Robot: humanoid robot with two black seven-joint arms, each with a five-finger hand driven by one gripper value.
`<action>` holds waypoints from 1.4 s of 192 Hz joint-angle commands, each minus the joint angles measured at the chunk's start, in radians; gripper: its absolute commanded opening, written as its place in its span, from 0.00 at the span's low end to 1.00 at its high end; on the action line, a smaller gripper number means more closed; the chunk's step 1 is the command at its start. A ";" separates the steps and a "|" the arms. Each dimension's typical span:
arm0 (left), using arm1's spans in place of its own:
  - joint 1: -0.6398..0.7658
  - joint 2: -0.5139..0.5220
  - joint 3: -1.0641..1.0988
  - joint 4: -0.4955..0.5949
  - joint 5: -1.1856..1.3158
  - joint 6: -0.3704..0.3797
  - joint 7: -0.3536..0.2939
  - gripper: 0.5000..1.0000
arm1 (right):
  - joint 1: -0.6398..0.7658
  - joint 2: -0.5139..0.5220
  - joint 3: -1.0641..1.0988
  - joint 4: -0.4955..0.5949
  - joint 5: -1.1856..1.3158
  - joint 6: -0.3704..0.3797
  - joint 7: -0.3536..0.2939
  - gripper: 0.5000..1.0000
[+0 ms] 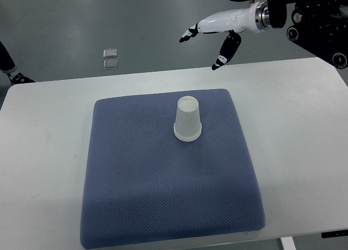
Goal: Stack paper cups
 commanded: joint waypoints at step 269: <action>0.000 0.000 0.000 0.000 0.000 0.000 0.000 1.00 | -0.463 0.202 0.294 -0.236 1.357 -0.287 -0.028 0.83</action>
